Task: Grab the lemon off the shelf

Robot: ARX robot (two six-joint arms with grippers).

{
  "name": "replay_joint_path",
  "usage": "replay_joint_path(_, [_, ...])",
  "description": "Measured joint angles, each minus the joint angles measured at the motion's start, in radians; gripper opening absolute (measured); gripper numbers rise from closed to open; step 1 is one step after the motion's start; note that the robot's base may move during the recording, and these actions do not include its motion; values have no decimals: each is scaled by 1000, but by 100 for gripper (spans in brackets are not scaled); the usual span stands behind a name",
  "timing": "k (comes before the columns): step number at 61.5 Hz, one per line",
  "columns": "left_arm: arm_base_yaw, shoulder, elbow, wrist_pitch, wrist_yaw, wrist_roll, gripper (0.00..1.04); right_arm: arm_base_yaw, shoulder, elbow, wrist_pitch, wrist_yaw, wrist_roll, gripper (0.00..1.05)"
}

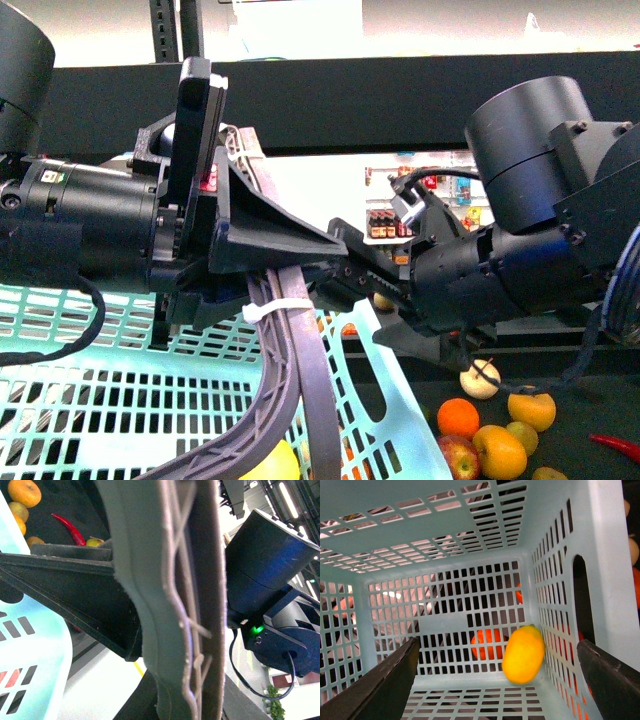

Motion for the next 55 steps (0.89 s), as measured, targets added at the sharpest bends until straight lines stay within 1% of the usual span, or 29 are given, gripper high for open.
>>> replay_joint_path(3, [-4, -2, 0, -1, -2, 11, 10, -44, -19, -7, 17, 0, 21, 104])
replay_joint_path(5, [-5, -2, 0, -1, 0, 18, 10, -69, -25, -8, 21, 2, 22, 103])
replay_joint_path(8, [-3, -2, 0, -2, -3, 23, 10, -142, -43, -11, 40, -3, 28, 102])
replay_joint_path(10, [0, -2, 0, -2, -6, 23, 10, -172, -46, -11, 50, -4, 27, 102])
replay_joint_path(13, [3, -2, 0, -2, -11, 24, 10, -241, -45, -16, 60, 2, 12, 102])
replay_joint_path(18, [3, -2, 0, -2, -12, 32, 10, -328, -15, -39, 72, 8, -17, 102])
replay_joint_path(24, [1, -2, 0, -2, -12, 31, 10, -385, 64, -63, 92, 11, -71, 102])
replay_joint_path(32, [3, -2, 0, -2, -14, 32, 10, -399, 187, -91, 137, 19, -144, 102])
replay_joint_path(40, [3, -2, 0, -2, -11, 31, 10, -380, 301, -100, 187, 46, -199, 102])
replay_joint_path(46, [2, -2, 0, -2, -12, 32, 10, -349, 404, -98, 225, 88, -225, 102])
replay_joint_path(51, [2, -2, 0, -2, -13, 32, 10, -318, 481, -83, 242, 103, -225, 102])
replay_joint_path(55, [2, -2, 0, -2, -13, 32, 10, -270, 560, -48, 247, 116, -216, 102])
